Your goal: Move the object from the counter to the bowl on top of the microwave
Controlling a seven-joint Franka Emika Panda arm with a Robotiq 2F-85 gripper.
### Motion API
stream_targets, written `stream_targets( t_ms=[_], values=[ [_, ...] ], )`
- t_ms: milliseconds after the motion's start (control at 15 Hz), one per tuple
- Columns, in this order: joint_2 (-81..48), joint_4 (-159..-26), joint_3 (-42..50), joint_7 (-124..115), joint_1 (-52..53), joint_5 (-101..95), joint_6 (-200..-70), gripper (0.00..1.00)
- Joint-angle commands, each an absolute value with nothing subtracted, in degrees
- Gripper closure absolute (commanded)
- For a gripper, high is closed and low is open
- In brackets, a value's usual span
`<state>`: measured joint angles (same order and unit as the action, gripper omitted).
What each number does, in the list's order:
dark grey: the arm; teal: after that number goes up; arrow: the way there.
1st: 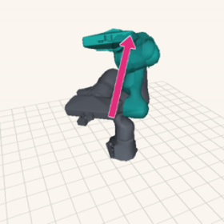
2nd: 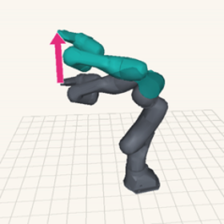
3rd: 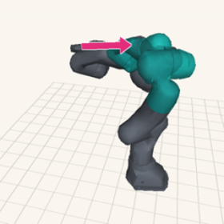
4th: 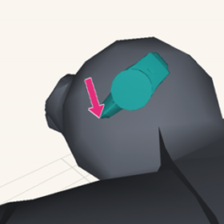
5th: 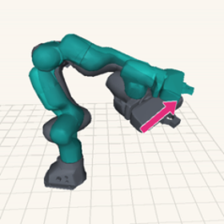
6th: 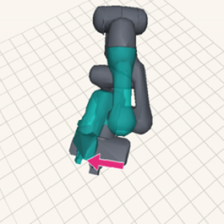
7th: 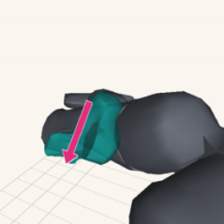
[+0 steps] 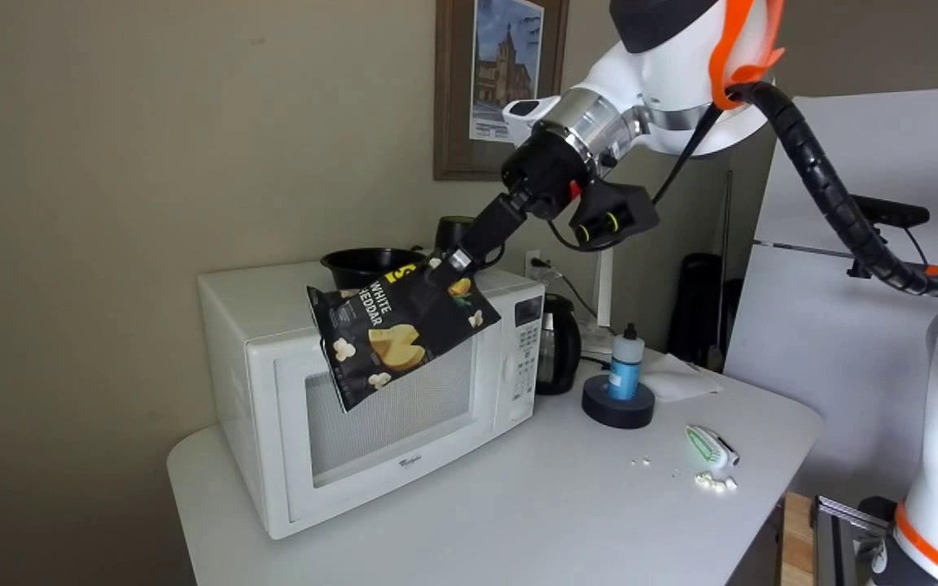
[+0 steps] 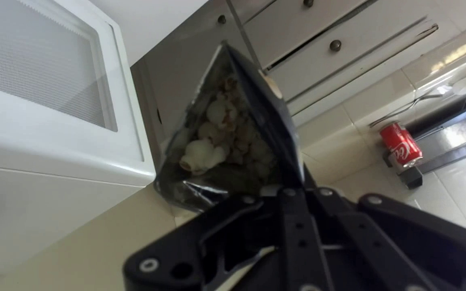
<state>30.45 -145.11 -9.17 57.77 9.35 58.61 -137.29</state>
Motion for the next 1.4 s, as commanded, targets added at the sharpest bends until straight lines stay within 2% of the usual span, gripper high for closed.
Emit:
stream_targets(
  t_ms=[0,467,800,1333],
  values=[
    [31.1,-145.5,-7.5,57.2,10.8,57.7,-137.5,0.98],
    [28.4,-137.8,-8.1,51.9,11.0,67.6,-149.7,1.0],
    [22.7,-128.5,-7.5,40.6,8.3,61.9,-156.0,1.0],
    [11.5,-117.9,-2.3,17.4,3.2,42.5,-152.7,1.0]
  ],
)
